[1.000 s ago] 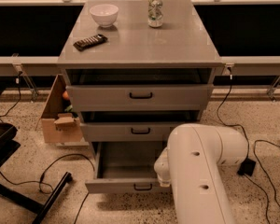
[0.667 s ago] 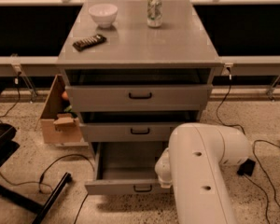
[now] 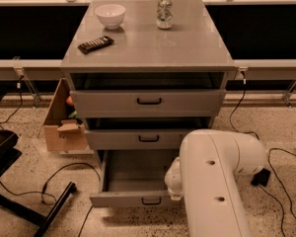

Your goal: Open bottom drawer

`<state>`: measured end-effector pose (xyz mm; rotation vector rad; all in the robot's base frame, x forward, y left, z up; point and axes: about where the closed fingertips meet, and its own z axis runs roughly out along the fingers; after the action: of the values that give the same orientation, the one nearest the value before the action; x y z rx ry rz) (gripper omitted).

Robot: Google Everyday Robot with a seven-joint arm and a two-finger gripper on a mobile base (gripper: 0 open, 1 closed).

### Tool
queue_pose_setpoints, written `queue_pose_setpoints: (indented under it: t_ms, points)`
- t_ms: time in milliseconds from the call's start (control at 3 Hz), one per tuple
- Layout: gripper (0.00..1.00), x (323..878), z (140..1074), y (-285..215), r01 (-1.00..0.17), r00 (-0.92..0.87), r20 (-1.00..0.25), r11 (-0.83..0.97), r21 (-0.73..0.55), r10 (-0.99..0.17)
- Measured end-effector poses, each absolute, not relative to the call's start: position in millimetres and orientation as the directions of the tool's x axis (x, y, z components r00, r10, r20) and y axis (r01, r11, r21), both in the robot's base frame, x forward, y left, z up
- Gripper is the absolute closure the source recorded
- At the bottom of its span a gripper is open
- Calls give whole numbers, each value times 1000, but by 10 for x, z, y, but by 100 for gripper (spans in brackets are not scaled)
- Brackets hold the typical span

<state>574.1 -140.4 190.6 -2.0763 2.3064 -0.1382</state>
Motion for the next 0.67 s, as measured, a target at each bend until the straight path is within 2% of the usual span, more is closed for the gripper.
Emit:
queue_pose_setpoints:
  t_ms: [667]
  points:
    - [100,5665,1918,-1437,-990,-104,40,99,-104,-994]
